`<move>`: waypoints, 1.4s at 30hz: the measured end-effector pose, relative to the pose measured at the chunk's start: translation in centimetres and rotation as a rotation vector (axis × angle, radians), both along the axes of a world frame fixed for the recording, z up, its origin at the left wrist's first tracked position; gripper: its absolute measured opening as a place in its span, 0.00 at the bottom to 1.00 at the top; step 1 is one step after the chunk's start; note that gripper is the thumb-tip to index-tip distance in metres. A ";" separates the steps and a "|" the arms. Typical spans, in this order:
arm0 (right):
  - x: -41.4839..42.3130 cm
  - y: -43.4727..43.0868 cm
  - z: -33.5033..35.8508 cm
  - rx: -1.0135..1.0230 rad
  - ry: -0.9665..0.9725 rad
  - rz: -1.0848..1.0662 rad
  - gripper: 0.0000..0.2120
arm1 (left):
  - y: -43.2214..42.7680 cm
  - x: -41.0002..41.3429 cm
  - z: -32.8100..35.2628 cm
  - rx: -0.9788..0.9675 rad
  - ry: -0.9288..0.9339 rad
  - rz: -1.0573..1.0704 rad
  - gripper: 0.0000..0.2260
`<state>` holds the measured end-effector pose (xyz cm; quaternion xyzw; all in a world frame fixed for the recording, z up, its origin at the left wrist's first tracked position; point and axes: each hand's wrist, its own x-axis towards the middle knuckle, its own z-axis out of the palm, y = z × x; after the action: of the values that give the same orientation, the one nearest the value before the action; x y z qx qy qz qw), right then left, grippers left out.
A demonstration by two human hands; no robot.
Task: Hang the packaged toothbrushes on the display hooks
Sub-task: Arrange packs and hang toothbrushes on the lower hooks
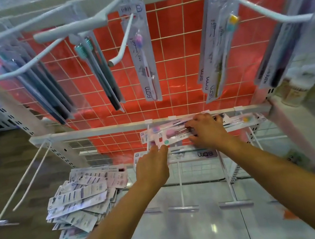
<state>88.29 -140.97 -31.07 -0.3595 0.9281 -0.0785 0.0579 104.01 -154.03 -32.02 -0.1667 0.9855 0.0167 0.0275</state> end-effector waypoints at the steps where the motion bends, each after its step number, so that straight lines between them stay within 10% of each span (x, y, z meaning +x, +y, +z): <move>1: 0.1 0.0 0.2 0.011 -0.005 0.003 0.21 | 0.0 0.1 0.0 -0.002 -0.008 -0.003 0.19; 32: 1.1 2.0 2.8 -0.032 0.046 0.030 0.19 | -1.5 0.7 1.5 -0.143 0.351 -0.361 0.18; 42: 2.5 2.0 5.8 -0.208 -0.445 0.090 0.21 | -3.2 -0.5 3.8 -0.108 0.417 -0.577 0.19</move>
<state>90.76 -138.96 -25.25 -0.3784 0.8624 -0.2481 0.2269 103.53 -157.21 -28.20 0.1241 0.9759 -0.0104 -0.1794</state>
